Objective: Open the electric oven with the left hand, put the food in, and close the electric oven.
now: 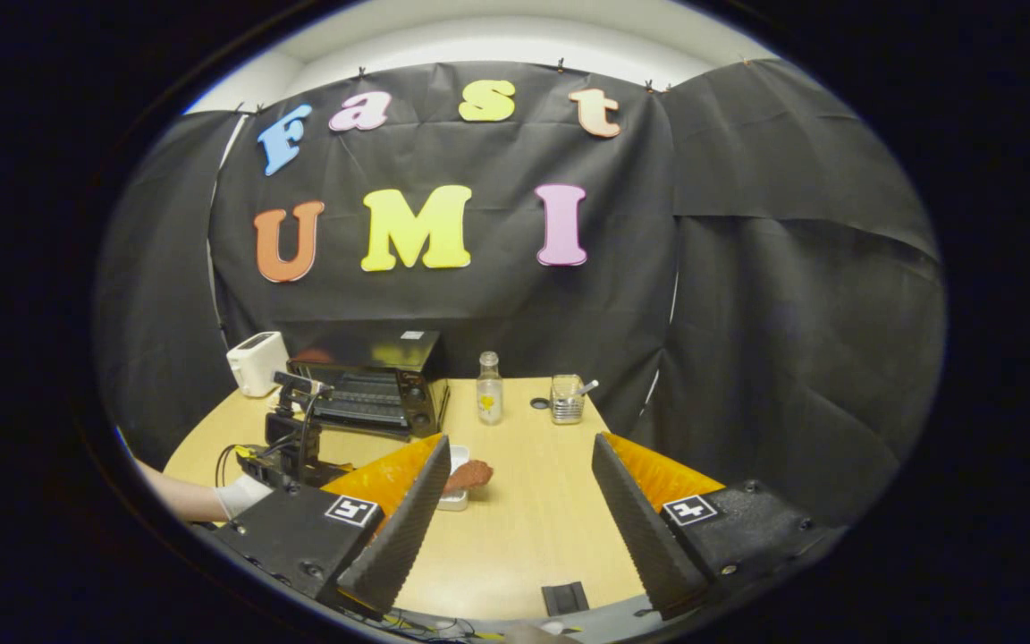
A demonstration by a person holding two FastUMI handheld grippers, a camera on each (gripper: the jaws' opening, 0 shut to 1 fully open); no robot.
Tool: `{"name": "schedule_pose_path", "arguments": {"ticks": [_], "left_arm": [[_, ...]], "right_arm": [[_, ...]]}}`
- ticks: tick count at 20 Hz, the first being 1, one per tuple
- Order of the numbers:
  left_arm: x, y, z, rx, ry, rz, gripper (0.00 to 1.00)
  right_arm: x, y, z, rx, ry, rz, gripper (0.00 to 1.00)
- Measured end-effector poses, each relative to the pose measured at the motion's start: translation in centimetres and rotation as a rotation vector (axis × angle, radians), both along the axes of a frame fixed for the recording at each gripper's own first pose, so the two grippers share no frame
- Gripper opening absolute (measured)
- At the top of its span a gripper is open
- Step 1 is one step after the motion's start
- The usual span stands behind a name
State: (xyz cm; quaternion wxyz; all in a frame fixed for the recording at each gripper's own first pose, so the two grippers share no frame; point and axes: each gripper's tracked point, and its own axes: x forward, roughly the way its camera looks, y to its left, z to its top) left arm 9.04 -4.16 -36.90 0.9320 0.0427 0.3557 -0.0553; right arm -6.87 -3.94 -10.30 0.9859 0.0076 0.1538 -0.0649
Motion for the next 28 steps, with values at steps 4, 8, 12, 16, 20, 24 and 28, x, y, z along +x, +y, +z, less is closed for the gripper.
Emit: {"name": "schedule_pose_path", "arguments": {"ticks": [4, 8, 12, 16, 20, 24, 28], "left_arm": [[-0.1, 0.0, -0.3, 0.011, 0.005, -0.010, 0.96], [-0.1, 0.1, 0.1, 0.002, -0.017, -0.017, 0.98], [-0.5, 0.4, 3.0, -0.001, -0.103, -0.047, 0.97], [-3.1, 1.0, 7.3, -0.025, -0.179, -0.046, 0.97], [-6.1, 1.8, 12.4, -0.042, -0.244, -0.016, 0.97], [-7.9, 2.7, 17.2, -0.024, -0.298, 0.062, 0.97], [-9.5, 3.9, 20.2, 0.003, -0.318, 0.190, 0.97]], "right_arm": [[0.1, -0.2, -0.4, 0.005, 0.010, -0.008, 1.00], [0.8, -0.4, -1.2, 0.010, 0.017, -0.006, 1.00], [2.5, -1.4, -2.9, 0.031, 0.046, 0.009, 1.00], [5.9, -2.2, -6.8, 0.069, 0.114, 0.066, 1.00], [10.0, -2.1, -12.8, 0.157, 0.229, 0.149, 1.00], [14.8, -0.8, -18.4, 0.272, 0.347, 0.248, 0.94], [18.6, 1.3, -22.2, 0.391, 0.456, 0.361, 0.84]]}}
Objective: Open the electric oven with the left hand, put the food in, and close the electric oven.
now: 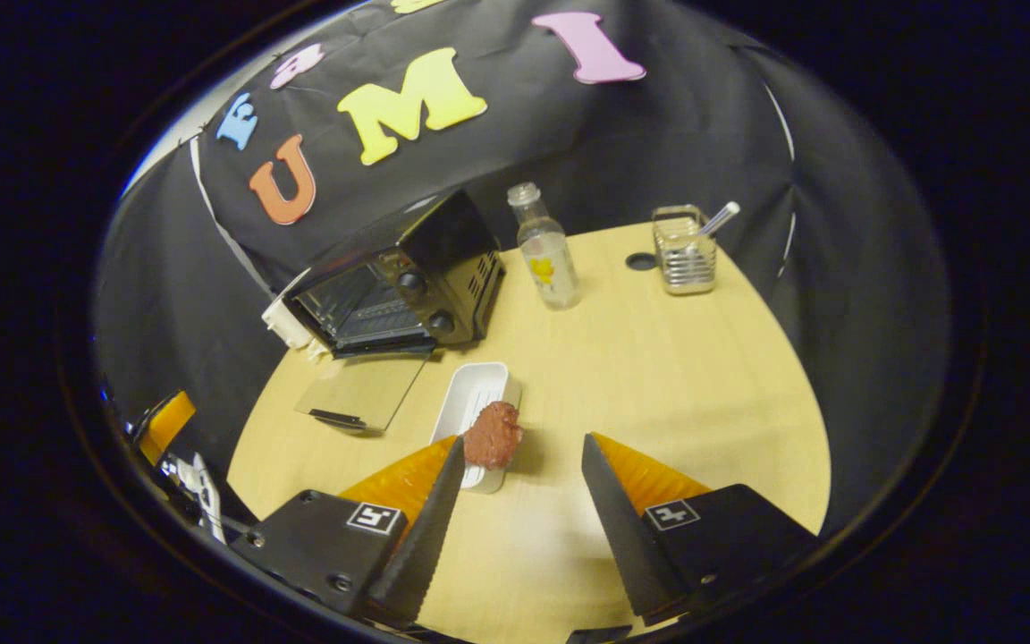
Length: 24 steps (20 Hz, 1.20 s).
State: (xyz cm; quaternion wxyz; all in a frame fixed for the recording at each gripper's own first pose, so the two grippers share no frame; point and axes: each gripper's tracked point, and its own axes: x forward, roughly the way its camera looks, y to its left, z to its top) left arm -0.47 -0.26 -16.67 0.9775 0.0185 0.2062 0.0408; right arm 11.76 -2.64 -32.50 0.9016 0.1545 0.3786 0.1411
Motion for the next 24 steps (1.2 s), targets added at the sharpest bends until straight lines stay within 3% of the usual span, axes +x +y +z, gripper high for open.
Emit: {"name": "schedule_pose_path", "arguments": {"ticks": [5, 8, 10, 11, 13, 17, 24], "left_arm": [[-2.9, 0.6, 1.2, 0.002, 0.019, 0.158, 0.97], [-4.4, 0.9, 1.2, -0.001, 0.034, 0.219, 0.97], [-5.2, 1.5, 1.7, 0.013, 0.032, 0.254, 0.97], [-5.6, 1.8, 1.8, 0.017, 0.031, 0.270, 0.97], [-5.9, 2.2, 1.8, 0.017, 0.031, 0.295, 0.97], [-5.7, 2.4, 1.8, 0.002, 0.030, 0.308, 0.97], [-3.6, 3.7, 1.0, -0.015, 0.007, 0.227, 0.97]], "right_arm": [[2.1, 2.3, -3.3, 0.151, 0.136, 0.098, 0.72], [3.2, 2.9, -3.9, 0.248, 0.196, 0.086, 0.49], [3.5, 3.5, -4.0, 0.319, 0.247, 0.078, 0.22], [3.6, 3.4, -4.2, 0.332, 0.266, 0.066, 0.23], [3.6, 3.4, -4.2, 0.344, 0.288, 0.074, 0.16], [3.6, 3.3, -4.0, 0.373, 0.329, 0.067, 0.16], [3.8, 3.4, 0.7, 0.320, 0.201, 0.057, 0.12]]}}
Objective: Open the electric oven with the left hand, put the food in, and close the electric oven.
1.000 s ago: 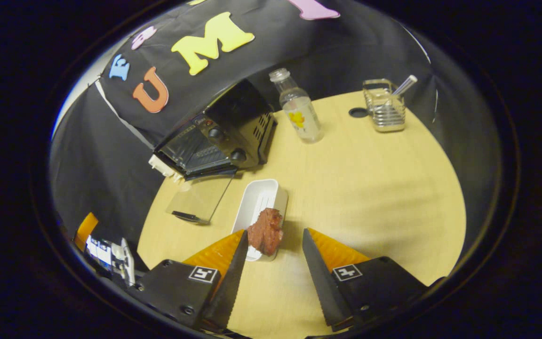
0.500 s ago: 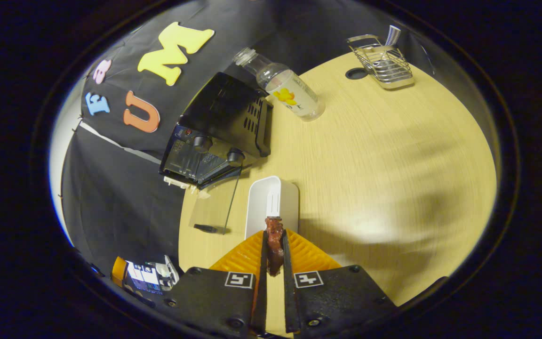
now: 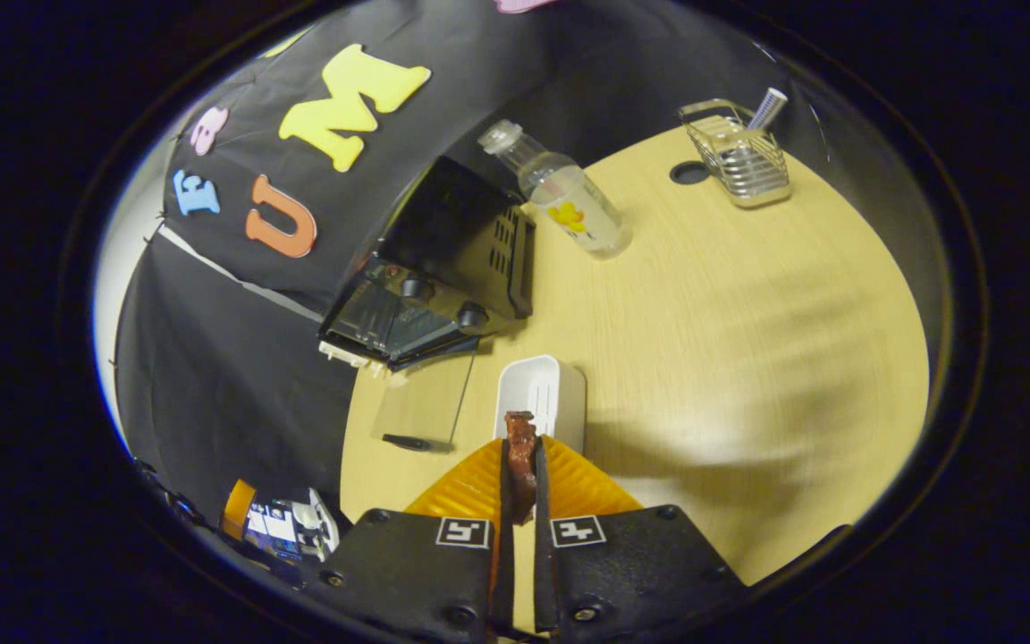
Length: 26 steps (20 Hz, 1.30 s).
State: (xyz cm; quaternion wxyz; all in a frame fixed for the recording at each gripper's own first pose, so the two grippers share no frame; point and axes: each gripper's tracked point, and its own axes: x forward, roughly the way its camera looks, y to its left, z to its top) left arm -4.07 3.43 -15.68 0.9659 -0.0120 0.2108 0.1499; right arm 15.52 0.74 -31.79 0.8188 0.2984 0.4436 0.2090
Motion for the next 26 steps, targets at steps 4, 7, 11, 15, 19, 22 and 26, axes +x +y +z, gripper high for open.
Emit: {"name": "schedule_pose_path", "arguments": {"ticks": [4, 7, 11, 15, 19, 22, 26], "left_arm": [[1.3, 1.9, -0.6, -0.017, 0.000, -0.075, 0.97], [1.6, 4.0, -0.3, -0.009, -0.002, -0.130, 0.97], [1.4, 7.0, 0.8, 0.037, 0.002, -0.186, 0.97], [0.6, 9.5, 3.0, 0.070, -0.010, -0.213, 0.97], [-0.7, 11.7, 4.6, 0.064, -0.015, -0.178, 0.97], [-1.6, 13.6, 5.3, 0.083, -0.002, -0.139, 0.97], [-2.1, 16.1, 5.5, 0.089, 0.021, -0.071, 0.97]], "right_arm": [[-0.1, 2.5, 4.1, 0.016, -0.083, -0.073, 0.11], [0.3, 6.2, 6.3, 0.070, -0.125, -0.144, 0.11], [1.4, 11.9, 6.8, 0.174, -0.145, -0.253, 0.11], [4.5, 16.6, 6.1, 0.295, -0.150, -0.419, 0.11], [8.9, 20.4, 4.2, 0.323, -0.167, -0.518, 0.11], [12.1, 22.4, 3.6, 0.357, -0.196, -0.602, 0.11], [15.8, 24.4, 1.6, 0.360, -0.192, -0.710, 0.12]]}}
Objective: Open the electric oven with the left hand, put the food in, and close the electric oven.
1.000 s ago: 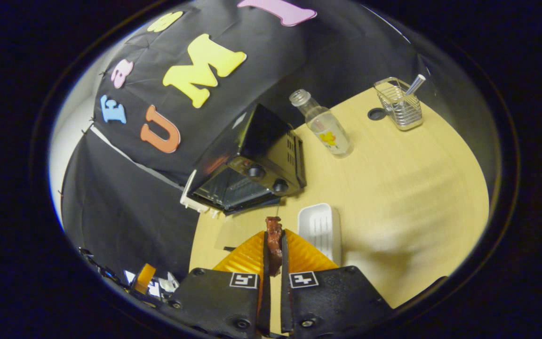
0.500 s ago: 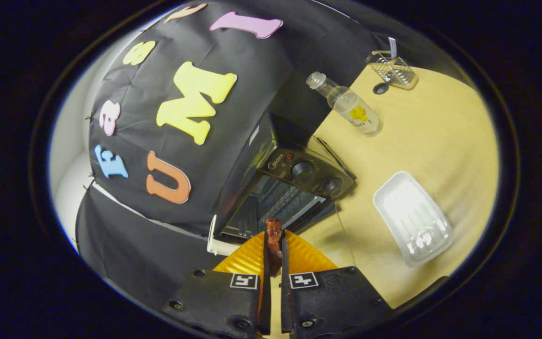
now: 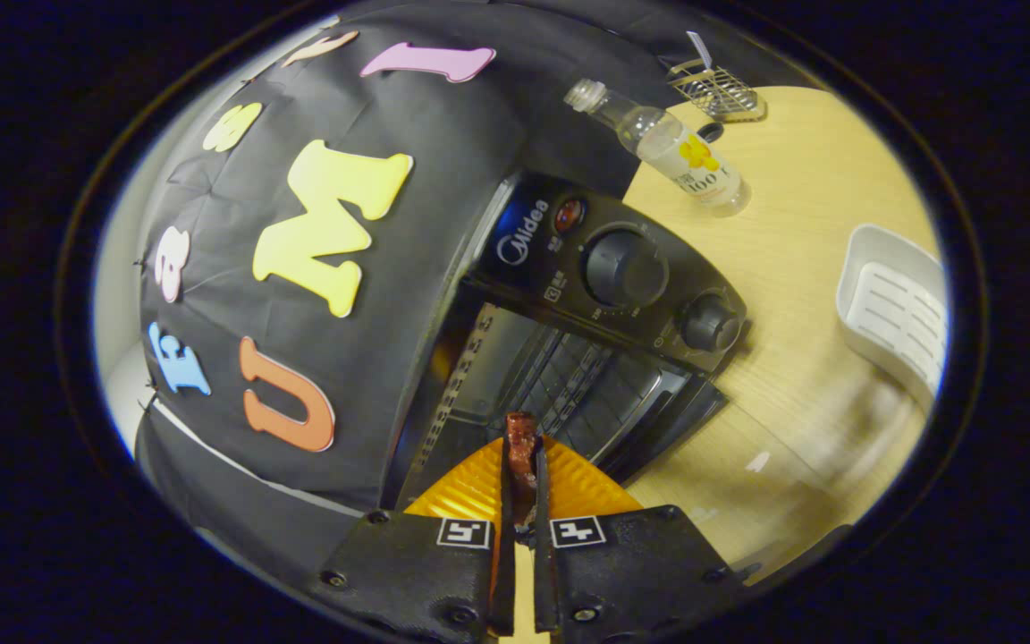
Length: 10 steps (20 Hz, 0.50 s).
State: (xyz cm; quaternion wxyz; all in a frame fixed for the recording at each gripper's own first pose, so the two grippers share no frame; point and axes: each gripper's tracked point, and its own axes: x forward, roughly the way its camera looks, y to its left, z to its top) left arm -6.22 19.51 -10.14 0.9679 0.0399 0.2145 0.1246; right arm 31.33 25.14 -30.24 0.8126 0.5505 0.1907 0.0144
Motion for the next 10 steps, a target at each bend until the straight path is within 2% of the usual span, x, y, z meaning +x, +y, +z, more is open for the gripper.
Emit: {"name": "schedule_pose_path", "arguments": {"ticks": [2, 5, 8, 9, 10], "left_arm": [[-0.4, 0.9, 0.0, 0.004, 0.012, 0.030, 0.97], [-1.0, 1.5, 0.3, 0.018, 0.019, 0.048, 0.97], [-1.3, 1.8, 0.4, 0.007, 0.020, 0.060, 0.97], [-1.3, 1.8, 0.3, 0.006, 0.019, 0.060, 0.97], [-1.3, 1.6, 0.1, 0.005, 0.021, 0.061, 0.97]], "right_arm": [[1.5, 0.6, -1.1, 0.011, 0.011, -0.046, 0.11], [3.3, 0.6, -2.5, -0.033, 0.015, -0.097, 0.13], [4.2, 1.1, -2.6, -0.052, -0.008, -0.092, 0.15], [4.3, 0.9, -3.0, -0.095, 0.006, -0.089, 0.16], [4.0, 0.9, -3.6, -0.141, 0.023, -0.081, 0.13]]}}
